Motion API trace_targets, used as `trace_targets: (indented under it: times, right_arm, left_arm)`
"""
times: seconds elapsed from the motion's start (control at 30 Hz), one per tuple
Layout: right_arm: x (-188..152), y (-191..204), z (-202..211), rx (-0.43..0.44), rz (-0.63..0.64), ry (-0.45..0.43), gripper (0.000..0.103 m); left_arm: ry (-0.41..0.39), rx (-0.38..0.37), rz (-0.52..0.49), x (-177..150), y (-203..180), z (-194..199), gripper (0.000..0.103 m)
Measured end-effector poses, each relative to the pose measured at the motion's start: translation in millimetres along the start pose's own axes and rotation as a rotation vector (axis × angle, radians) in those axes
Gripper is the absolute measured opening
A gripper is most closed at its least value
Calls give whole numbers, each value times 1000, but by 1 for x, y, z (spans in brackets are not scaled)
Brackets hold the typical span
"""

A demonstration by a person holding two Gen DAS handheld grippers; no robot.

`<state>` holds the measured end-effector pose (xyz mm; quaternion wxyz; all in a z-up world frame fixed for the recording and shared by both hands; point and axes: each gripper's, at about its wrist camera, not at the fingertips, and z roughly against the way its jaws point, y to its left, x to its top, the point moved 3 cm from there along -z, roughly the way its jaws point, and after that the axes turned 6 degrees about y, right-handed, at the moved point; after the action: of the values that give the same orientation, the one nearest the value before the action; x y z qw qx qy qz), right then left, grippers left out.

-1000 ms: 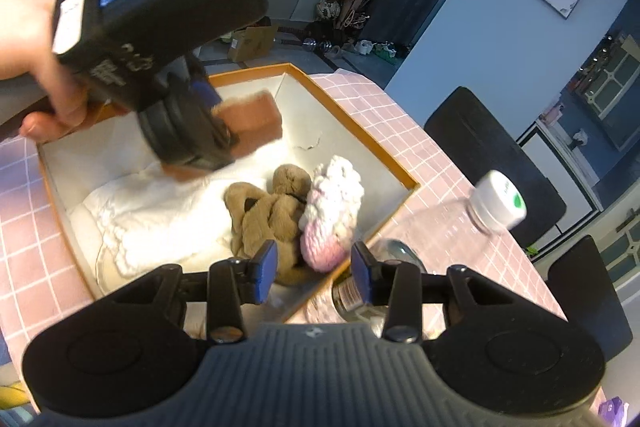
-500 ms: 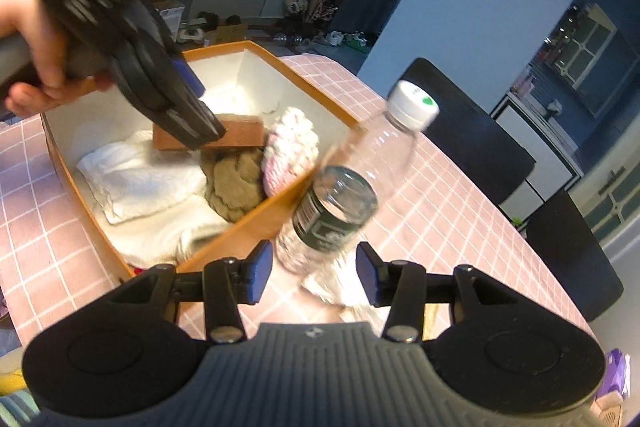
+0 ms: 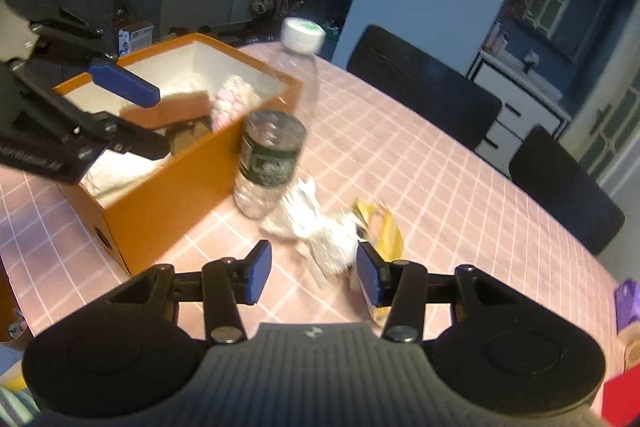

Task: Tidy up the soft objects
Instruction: 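Open both grippers and move both tools back over the remaining table items, then grasp the white plastic-wrapped bundle with the left gripper while the right grasps the Deeyeo packet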

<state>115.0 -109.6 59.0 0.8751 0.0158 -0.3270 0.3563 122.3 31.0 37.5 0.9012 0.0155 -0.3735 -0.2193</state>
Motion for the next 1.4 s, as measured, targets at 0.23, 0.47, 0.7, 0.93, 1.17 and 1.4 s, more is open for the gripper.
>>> trace_targets:
  times: [0.23, 0.47, 0.7, 0.93, 1.17, 1.4]
  right_arm:
    - [-32, -35, -22, -11, -70, 72, 47]
    - [-49, -64, -53, 19, -114, 123, 48]
    - [-39, -68, -93, 84, -82, 133, 55]
    - [-26, -74, -131, 134, -89, 131, 36]
    - [-31, -85, -128, 120, -89, 132, 16]
    - [-57, -101, -103, 96, -128, 177, 12]
  left_arm:
    - [12, -20, -173, 16, -42, -49, 52]
    - [75, -16, -330, 26, -59, -106, 62]
    - [112, 55, -477, 31, -74, -151, 73]
    - [164, 79, -577, 33, -79, -174, 76]
    - [257, 112, -631, 39, -84, -200, 81]
    - [335, 119, -665, 37, -90, -224, 81]
